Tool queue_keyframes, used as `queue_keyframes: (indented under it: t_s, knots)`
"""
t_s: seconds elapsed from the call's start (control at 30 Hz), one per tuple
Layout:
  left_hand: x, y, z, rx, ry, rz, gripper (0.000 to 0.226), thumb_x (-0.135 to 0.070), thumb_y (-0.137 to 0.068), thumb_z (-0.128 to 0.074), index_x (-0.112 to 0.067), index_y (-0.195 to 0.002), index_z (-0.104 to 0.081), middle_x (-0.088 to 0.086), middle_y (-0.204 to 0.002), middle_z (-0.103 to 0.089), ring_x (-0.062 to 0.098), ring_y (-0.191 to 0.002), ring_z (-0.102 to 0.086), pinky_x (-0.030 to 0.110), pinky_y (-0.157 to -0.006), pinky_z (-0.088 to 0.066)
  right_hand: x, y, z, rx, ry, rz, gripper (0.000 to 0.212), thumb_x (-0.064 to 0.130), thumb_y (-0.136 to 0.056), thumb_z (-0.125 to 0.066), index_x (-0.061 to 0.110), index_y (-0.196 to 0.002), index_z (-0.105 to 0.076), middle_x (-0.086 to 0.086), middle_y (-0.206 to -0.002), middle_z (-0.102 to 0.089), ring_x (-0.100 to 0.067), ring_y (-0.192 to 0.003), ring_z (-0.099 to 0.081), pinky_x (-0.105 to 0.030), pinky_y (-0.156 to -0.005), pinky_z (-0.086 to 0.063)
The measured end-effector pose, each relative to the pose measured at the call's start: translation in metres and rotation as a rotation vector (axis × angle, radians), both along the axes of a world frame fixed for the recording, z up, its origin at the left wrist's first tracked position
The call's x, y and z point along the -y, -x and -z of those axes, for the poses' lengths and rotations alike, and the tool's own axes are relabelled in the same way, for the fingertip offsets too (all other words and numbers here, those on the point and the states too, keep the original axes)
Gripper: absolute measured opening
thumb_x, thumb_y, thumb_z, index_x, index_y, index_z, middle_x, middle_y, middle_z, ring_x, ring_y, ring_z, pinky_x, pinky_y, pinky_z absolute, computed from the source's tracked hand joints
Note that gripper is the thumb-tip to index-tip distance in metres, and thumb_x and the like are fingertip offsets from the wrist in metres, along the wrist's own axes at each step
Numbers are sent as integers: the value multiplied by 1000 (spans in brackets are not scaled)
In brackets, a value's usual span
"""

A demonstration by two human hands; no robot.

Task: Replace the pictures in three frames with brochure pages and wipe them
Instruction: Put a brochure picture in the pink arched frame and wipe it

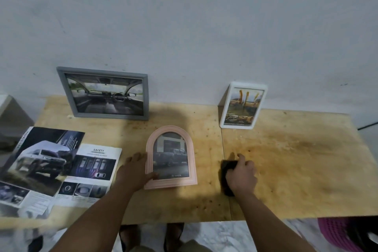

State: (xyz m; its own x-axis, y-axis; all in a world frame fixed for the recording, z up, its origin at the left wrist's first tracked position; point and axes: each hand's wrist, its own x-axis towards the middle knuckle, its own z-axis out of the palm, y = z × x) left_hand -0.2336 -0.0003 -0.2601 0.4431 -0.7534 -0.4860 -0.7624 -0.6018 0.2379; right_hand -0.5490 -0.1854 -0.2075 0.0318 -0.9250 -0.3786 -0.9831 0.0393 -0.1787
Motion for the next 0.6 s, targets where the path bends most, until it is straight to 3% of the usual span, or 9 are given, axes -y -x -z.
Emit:
queue_keyframes:
  t_s: [0.1,0.2,0.27,0.4,0.5,0.53,0.6]
  knots:
    - [10,-1,-6,-16,60,-112,66,-74,-84,-50,-21,-123,-54,10,-121,-53,32,-103,-58,40,-82,-50,0,-38,-4,294,-42,-111,47,25,-98,-58,23,-144,-49,-7,-134,-58,-27,-115,-62,-40,-95,-55]
    - [19,3,-8,-155,78,-242,53,-67,-89,-51,-21,-112,-59,10,-114,-52,23,-82,-53,35,-76,-45,-6,-79,0,481,-359,-114,52,26,-101,-59,20,-151,-45,-7,-141,-60,-26,-119,-63,-40,-101,-55]
    - [22,10,-6,-228,94,-306,58,-70,-89,-50,-21,-117,-62,8,-116,-48,19,-78,-50,32,-76,-44,-14,-97,8,506,-472,-68,55,25,-101,-61,15,-152,-43,-7,-146,-56,-28,-128,-58,-39,-105,-51]
    - [25,19,-5,-286,117,-451,69,-76,-84,-51,-16,-116,-65,13,-123,-46,28,-88,-59,32,-79,-44,-21,-107,25,537,-500,18,34,14,-101,-56,13,-135,-56,-2,-125,-65,-21,-104,-60,-36,-95,-55]
    - [30,22,-10,-372,229,-586,72,-89,-67,-47,-19,-79,-61,7,-93,-58,23,-74,-60,30,-66,-44,-18,-105,29,566,-537,41,37,8,-99,-53,9,-136,-57,-5,-124,-66,-23,-106,-62,-39,-93,-56]
    - [33,23,-13,-395,266,-621,73,-91,-63,-46,-20,-74,-60,5,-84,-61,20,-70,-60,28,-61,-43,-15,-104,29,573,-535,38,36,8,-98,-52,9,-134,-58,-8,-123,-67,-26,-107,-64,-43,-95,-57]
    - [44,23,-19,-442,289,-621,75,-93,-66,-47,-22,-85,-64,-1,-83,-65,15,-74,-63,27,-58,-44,-7,-105,25,596,-504,32,35,8,-98,-53,12,-133,-60,-8,-121,-69,-29,-107,-66,-46,-96,-57]
